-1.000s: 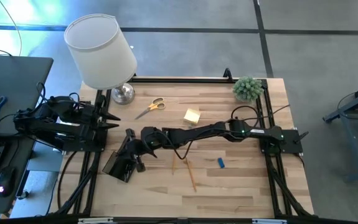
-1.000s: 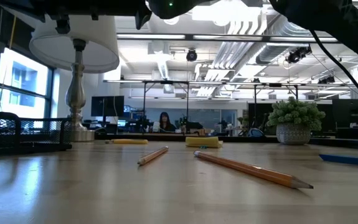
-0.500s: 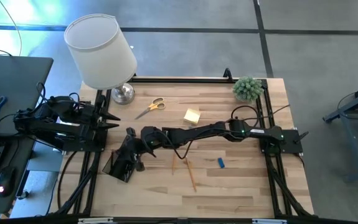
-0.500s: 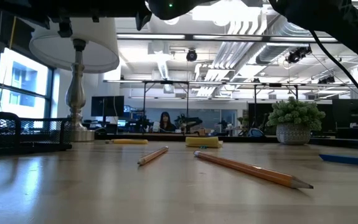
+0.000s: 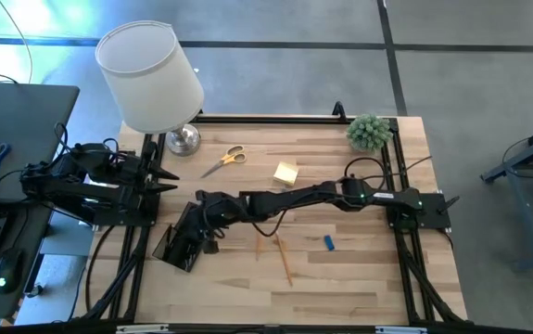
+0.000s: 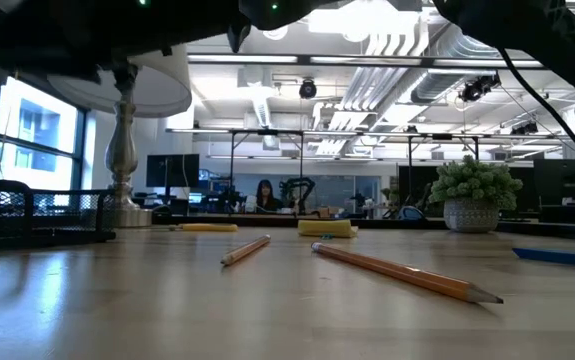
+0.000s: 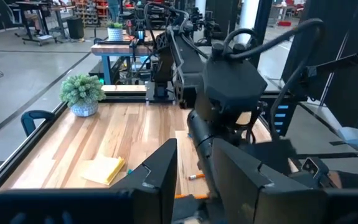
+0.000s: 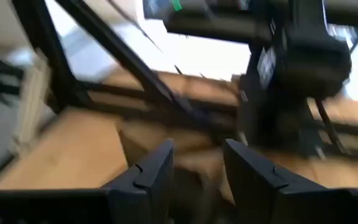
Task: Pick and place office supplies into organizer
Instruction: Put the blue eraser into the black desk organizer
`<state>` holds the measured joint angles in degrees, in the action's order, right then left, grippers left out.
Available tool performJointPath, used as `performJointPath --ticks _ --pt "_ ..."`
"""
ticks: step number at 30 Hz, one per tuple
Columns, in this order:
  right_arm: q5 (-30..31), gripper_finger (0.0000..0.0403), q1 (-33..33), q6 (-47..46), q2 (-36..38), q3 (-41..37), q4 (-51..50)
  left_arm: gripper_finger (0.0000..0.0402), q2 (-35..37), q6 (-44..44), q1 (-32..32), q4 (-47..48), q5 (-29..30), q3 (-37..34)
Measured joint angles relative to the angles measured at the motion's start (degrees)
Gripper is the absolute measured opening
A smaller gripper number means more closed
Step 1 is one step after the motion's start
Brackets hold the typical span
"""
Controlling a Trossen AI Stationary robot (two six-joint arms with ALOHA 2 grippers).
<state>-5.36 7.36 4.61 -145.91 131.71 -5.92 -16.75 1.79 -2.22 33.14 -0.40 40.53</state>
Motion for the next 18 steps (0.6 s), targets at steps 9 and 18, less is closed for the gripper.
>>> performJointPath --ticks 9,18 --pt "13.2 0.0103 0.2 -0.2 7.5 0.0 -24.6 0.0092 -0.1 1.5 0.0 -0.1 5.2 -1.6" --pt "16.1 0.0056 1.4 -10.4 8.2 -5.3 -40.3 0.0092 -1.4 3.6 0.0 0.1 5.8 -2.2"
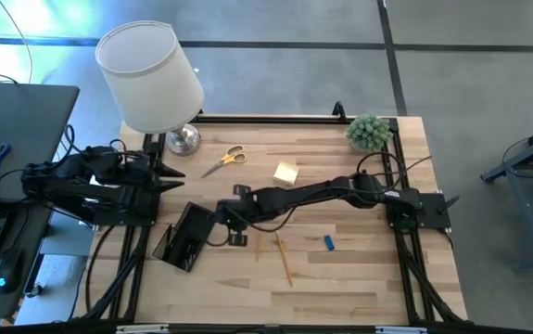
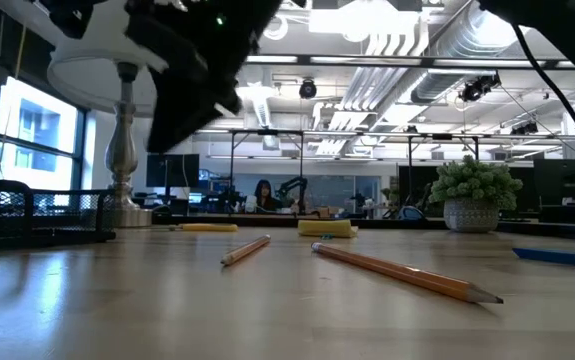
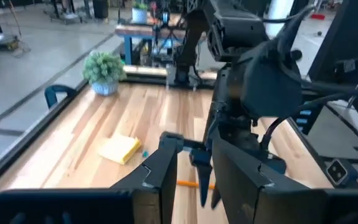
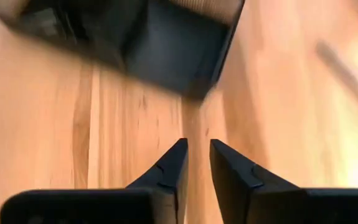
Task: Pick and place office supplies into organizer
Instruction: Put the blue eraser into the black desk organizer
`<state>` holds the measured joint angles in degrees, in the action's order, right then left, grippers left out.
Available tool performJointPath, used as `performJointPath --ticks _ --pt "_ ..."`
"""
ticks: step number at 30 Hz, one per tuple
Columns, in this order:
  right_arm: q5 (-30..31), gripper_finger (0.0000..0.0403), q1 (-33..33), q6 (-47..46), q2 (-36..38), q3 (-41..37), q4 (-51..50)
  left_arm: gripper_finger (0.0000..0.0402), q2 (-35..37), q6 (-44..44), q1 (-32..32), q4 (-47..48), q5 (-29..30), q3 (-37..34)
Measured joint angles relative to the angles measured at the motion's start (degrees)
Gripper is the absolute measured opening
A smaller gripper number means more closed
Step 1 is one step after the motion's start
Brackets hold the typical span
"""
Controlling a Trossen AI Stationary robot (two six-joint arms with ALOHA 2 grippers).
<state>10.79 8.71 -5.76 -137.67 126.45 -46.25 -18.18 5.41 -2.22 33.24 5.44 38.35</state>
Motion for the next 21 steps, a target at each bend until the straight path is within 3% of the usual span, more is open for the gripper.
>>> performJointPath --ticks 5,9,16,21 --pt "2.7 0.0039 1.0 -3.4 2.6 -6.6 -0.1 0.0092 -0.7 0.9 0.0 1.4 0.2 0.0" --pt "7.4 0.0035 1.7 -6.0 9.9 -16.2 3.8 0.0092 -1.2 0.9 0.0 1.0 0.2 0.0" --pt "8.4 0.0042 2.0 -16.1 26.1 -44.9 24.4 0.0092 -3.4 1.1 0.0 1.0 3.1 0.0" --pt "8.7 0.0044 3.1 -26.0 31.4 -59.2 32.4 0.0092 -8.4 1.9 0.0 -0.4 3.2 0.0"
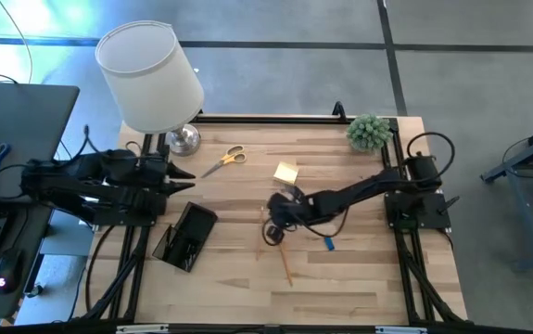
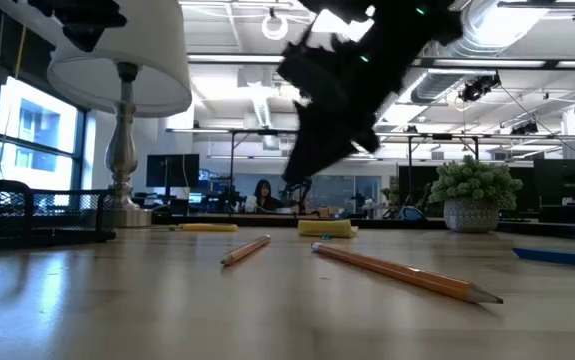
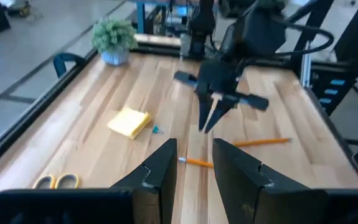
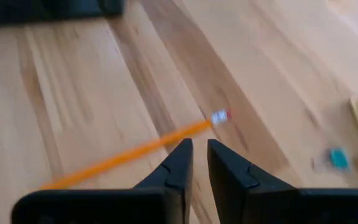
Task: Pick and place office supplies into organizer
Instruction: Put the blue eraser into the black desk organizer
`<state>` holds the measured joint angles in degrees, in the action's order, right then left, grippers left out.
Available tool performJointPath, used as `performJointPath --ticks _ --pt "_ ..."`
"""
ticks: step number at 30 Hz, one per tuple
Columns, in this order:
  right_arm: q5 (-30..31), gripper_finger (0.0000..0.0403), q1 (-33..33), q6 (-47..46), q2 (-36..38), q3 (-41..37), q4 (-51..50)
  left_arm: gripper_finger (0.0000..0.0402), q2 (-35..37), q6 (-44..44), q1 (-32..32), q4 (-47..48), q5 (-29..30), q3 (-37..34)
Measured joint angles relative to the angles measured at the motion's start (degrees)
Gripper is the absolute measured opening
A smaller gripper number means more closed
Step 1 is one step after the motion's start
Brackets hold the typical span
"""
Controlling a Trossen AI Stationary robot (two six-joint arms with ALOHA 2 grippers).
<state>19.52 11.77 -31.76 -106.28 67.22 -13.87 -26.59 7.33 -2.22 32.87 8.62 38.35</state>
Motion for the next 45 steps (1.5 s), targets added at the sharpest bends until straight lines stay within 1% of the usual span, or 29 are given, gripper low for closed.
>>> performJointPath --ticks 2,6,9,12,14,16,18,20,23,25,27,28,29,31,32,34,36,39,42,45 --pt "1.5 0.0044 1.6 -0.2 0.4 -1.0 1.0 0.0092 -2.4 0.0 0.0 0.0 0.0 0.0" --pt "6.7 0.0044 5.9 0.4 0.5 -0.1 1.2 0.0092 -7.1 -0.5 0.0 -1.5 0.0 0.0" --pt "9.2 0.0044 9.2 -3.6 0.6 0.3 0.9 0.0092 -10.2 -0.9 0.0 -5.4 0.0 0.0" --pt "9.9 0.0044 12.4 -9.1 0.6 0.3 -4.4 0.0092 -13.4 -1.6 0.0 -10.3 -1.1 0.0" --pt "13.3 0.0044 14.5 -12.8 0.6 0.3 -10.5 0.0092 -15.6 -2.7 0.0 -12.3 -3.7 -0.1" --pt "18.3 0.0044 16.8 -18.2 0.6 0.3 -16.2 0.0092 -17.9 -3.0 0.0 -17.0 -6.4 -1.0" --pt "20.9 0.0044 18.7 -23.2 0.7 0.3 -19.8 0.0092 -19.8 -3.0 0.0 -21.5 -8.9 -2.9" --pt "19.4 0.0044 20.4 -26.7 0.9 0.3 -23.3 0.0092 -22.1 -2.9 0.0 -26.6 -10.6 -4.2" --pt "14.6 0.0041 22.7 -34.5 1.0 0.3 -28.6 0.0092 -24.3 -2.8 0.0 -29.6 -11.6 -4.6" --pt "13.5 0.0038 25.0 -40.5 1.0 0.3 -31.6 0.0092 -24.9 -2.8 0.0 -30.4 -11.6 -4.6" --pt "13.7 0.0037 27.4 -46.3 1.0 0.3 -34.8 0.0092 -24.9 -3.0 0.0 -30.3 -11.6 -4.6" --pt "14.9 0.0037 28.9 -49.1 1.0 0.3 -36.4 0.0092 -24.8 -3.0 0.0 -30.3 -11.7 -4.6" --pt "17.5 0.0040 30.6 -52.0 1.0 0.3 -37.3 0.0092 -24.7 -3.1 0.0 -30.1 -12.0 -4.6" --pt "24.0 0.0049 34.0 -60.5 1.0 0.4 -41.4 0.0092 -24.1 -3.1 0.0 -29.8 -12.4 -4.6" --pt "25.6 0.0055 35.7 -65.3 1.0 0.4 -44.7 0.0092 -23.8 -3.1 0.0 -29.9 -12.7 -4.6" --pt "26.4 0.0071 38.4 -72.0 1.0 0.4 -50.4 0.0092 -23.0 -3.1 0.0 -29.4 -13.2 -4.6" --pt "26.1 0.0088 40.0 -75.6 1.0 -0.1 -53.2 0.0092 -22.3 -3.7 0.0 -29.2 -13.2 -4.6" --pt "25.8 0.0114 40.7 -78.5 1.0 -1.9 -52.4 0.0092 -20.9 -4.1 0.0 -28.3 -13.2 -4.6" --pt "25.8 0.0133 40.4 -78.7 0.9 -5.1 -46.0 0.0092 -19.5 -4.1 0.0 -27.2 -13.2 -4.6" --pt "25.8 0.0143 40.0 -77.6 0.9 -9.0 -38.6 0.0092 -17.5 -4.1 0.0 -25.5 -13.1 -4.6"
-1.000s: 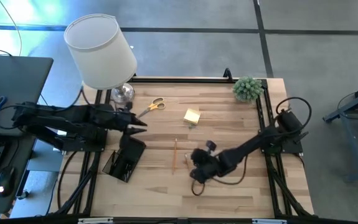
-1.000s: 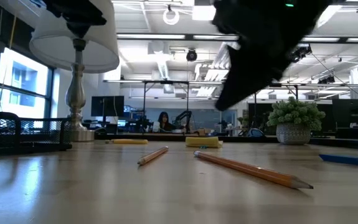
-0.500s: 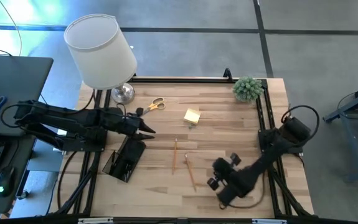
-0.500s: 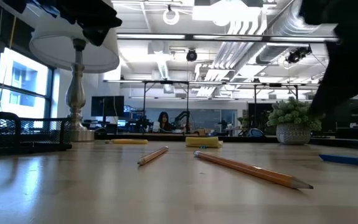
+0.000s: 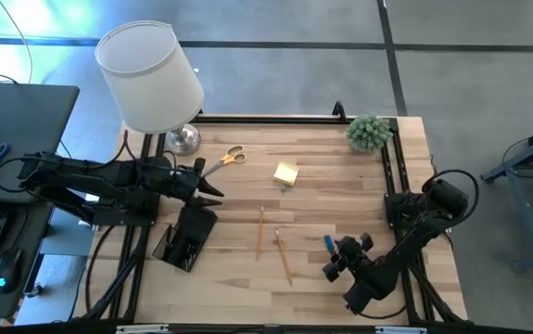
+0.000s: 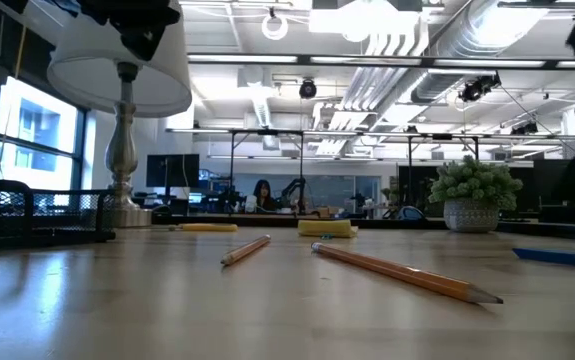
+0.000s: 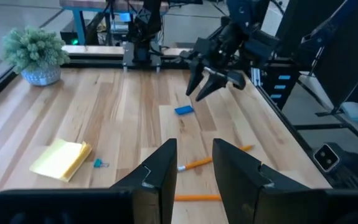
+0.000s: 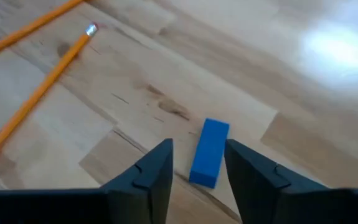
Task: Pick and place office supplies into organizer
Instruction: Put the blue eraser into the black desk organizer
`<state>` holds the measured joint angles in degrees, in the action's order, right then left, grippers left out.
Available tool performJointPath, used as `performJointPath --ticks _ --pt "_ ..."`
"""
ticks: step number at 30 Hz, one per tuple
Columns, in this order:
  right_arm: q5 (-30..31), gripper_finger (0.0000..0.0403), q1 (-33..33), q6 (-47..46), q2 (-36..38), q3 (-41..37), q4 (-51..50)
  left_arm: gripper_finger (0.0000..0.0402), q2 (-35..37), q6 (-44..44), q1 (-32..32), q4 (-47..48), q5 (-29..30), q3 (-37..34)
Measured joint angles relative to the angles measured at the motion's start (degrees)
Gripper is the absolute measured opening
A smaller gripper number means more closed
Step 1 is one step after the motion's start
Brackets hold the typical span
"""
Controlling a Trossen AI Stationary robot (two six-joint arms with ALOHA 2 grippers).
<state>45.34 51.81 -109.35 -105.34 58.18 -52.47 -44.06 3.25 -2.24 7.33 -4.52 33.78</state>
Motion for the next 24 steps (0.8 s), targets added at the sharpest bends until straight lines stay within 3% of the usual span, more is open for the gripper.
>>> performJointPath --ticks 7,18,24 --pt "-1.1 0.0144 -0.1 0.3 0.0 -6.0 7.9 0.0092 4.7 0.0 0.0 2.5 0.0 0.0" --pt "-1.2 0.0145 -3.3 10.4 -2.6 -6.5 13.6 0.0092 7.3 0.0 0.0 5.0 0.0 0.0" --pt "-0.7 0.0145 -3.1 8.9 -3.6 -6.4 13.6 0.0092 7.4 0.0 0.0 6.0 0.0 0.0"
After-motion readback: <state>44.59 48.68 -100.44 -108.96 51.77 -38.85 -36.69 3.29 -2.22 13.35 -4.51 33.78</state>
